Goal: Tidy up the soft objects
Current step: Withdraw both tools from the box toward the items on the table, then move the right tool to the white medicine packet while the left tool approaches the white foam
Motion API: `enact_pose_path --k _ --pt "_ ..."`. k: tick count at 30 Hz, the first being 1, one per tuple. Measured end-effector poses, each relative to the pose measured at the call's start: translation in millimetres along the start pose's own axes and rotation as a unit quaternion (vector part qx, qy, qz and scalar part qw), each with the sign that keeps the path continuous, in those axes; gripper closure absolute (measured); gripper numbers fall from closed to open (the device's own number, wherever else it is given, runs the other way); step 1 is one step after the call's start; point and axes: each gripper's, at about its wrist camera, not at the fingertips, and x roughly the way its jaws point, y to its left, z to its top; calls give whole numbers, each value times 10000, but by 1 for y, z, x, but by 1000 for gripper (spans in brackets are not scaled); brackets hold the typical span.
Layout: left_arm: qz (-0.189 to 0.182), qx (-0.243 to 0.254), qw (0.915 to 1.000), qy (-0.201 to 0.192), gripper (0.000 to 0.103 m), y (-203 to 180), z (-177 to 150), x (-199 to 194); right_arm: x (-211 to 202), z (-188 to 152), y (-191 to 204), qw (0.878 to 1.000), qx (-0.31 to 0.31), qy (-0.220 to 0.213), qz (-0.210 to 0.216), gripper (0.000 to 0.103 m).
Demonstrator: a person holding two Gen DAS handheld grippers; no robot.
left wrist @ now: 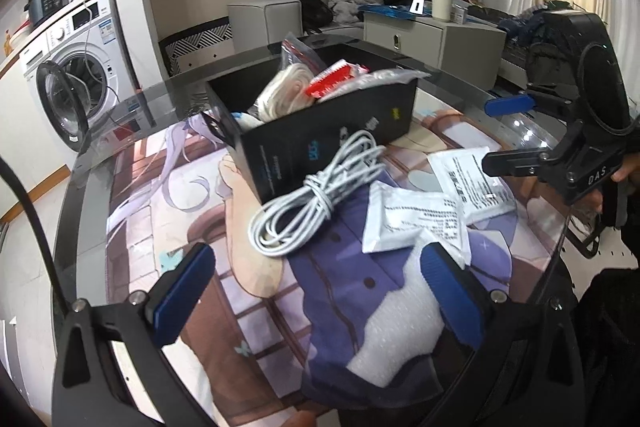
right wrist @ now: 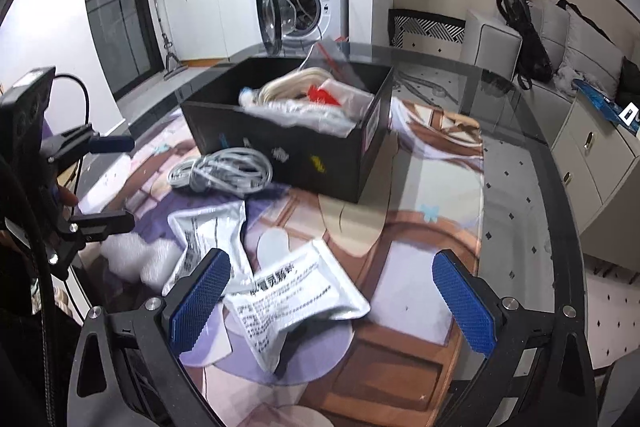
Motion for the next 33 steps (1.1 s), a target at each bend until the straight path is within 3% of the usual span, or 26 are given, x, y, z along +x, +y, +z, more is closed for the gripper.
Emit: enact_pose_path --k 19,33 --pt "17 682 9971 346 0 -32 -16 10 10 -18 3 9993 -174 308 117 0" --pt "238 538 9969 527 0 -21 -20 20 22 -26 9 9973 -388 579 245 0"
